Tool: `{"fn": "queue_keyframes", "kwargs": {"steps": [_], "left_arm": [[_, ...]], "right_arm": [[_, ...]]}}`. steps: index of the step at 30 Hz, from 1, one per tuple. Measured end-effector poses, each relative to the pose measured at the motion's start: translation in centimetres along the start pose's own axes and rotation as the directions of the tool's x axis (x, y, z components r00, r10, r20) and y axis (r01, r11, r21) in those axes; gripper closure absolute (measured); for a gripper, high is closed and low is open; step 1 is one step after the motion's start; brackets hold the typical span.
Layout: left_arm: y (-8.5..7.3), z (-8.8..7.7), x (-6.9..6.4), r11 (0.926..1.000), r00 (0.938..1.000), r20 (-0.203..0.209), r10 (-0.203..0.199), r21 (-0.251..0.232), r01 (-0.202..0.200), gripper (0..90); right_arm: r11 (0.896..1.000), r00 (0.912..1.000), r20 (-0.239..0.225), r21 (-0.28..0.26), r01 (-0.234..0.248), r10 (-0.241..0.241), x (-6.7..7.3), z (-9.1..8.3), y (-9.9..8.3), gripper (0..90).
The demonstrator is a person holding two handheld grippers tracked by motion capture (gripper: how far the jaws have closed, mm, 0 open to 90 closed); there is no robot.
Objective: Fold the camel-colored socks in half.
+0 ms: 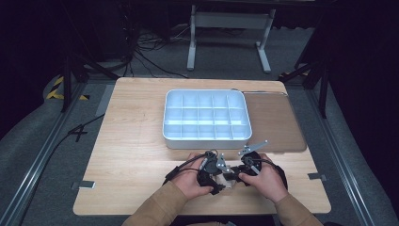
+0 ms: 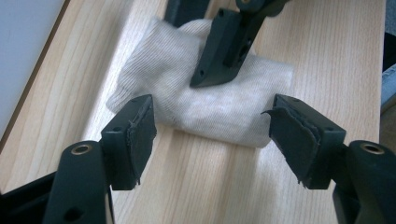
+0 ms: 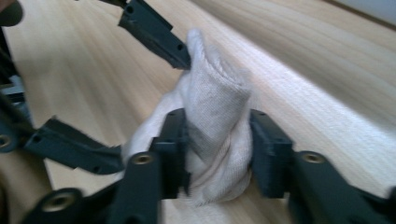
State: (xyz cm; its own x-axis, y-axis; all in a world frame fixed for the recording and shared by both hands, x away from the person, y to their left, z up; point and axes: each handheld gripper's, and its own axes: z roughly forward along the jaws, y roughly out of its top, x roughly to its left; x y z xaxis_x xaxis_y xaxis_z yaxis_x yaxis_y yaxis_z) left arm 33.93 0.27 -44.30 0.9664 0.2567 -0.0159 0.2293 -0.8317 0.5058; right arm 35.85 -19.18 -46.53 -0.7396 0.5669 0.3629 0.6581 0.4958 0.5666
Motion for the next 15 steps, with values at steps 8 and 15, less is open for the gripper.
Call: {"fn": "queue_keyframes", "kwargs": {"steps": [8,15], "left_arm": [[-0.5,-0.6,0.2,1.0,0.9999,-0.012,-0.003,0.002,0.003,31.6],[-1.1,-1.6,0.8,0.9993,0.9995,-0.011,-0.029,-0.023,0.029,31.7]], "right_arm": [[0.998,0.9976,0.026,0.015,0.064,-0.064,0.7,-0.2,0.4,74.8],[0.995,0.9943,0.049,0.014,0.094,-0.094,1.2,-1.1,0.6,76.2]]}}
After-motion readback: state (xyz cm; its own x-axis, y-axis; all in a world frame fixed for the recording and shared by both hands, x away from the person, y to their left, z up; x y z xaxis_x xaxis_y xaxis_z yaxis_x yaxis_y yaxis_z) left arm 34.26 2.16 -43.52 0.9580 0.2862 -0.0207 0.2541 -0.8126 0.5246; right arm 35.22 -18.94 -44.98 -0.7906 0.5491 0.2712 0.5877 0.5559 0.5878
